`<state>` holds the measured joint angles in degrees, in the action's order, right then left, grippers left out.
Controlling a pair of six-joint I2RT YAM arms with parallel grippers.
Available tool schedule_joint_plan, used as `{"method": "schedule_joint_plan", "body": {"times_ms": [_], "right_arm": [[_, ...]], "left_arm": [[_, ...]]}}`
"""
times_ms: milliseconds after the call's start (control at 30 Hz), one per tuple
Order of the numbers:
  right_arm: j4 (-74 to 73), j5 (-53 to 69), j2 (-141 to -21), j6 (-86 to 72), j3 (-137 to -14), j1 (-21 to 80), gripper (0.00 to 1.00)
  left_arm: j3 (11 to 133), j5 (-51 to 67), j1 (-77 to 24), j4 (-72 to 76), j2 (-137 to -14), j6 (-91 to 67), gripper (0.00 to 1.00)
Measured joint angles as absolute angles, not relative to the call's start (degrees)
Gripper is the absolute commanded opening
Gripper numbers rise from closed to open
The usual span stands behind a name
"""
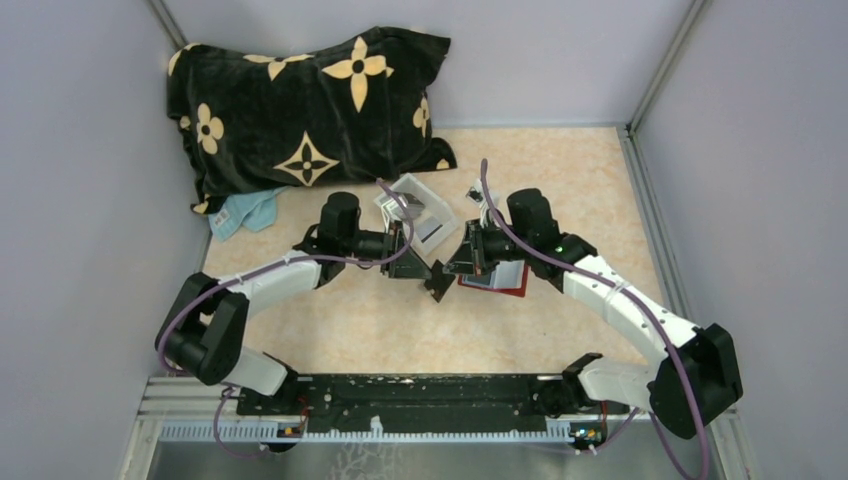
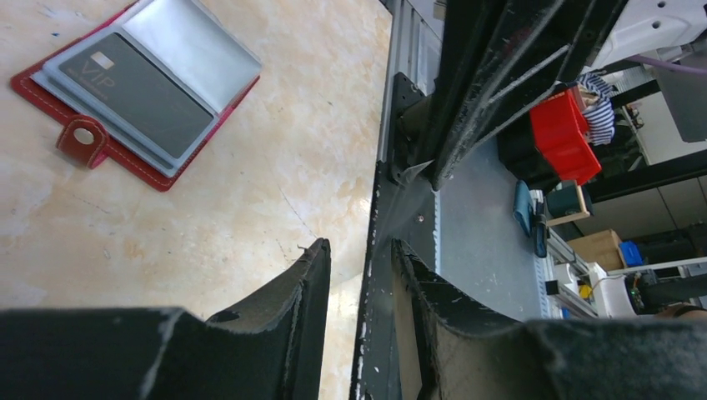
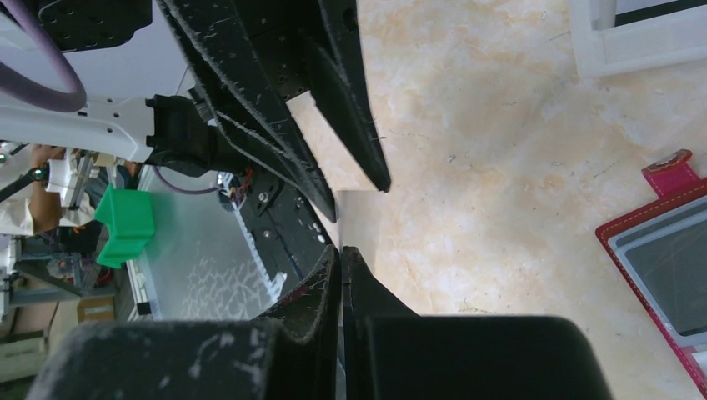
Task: Put the credit cards into the card holder
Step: Pick up the credit card from the storage box.
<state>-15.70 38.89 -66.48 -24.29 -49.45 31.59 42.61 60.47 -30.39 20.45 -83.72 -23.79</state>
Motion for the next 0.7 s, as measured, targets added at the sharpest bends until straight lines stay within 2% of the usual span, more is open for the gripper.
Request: {"method": "schedule_joint_plan", "body": {"times_ms": [333,700], "right_arm": [[-14.2,40.27,-66.5,-24.73,-48.21,31.31,0.0],[-11.75,42.19,-68.16,-26.0,-47.27,30.28,0.0]], "left_arm": [[43.38,60.01,-30.52,20.05,-85.1,-22.81,0.39],[43.48,62.15,-30.57,21.37,-87.31,-23.99,0.35]]}}
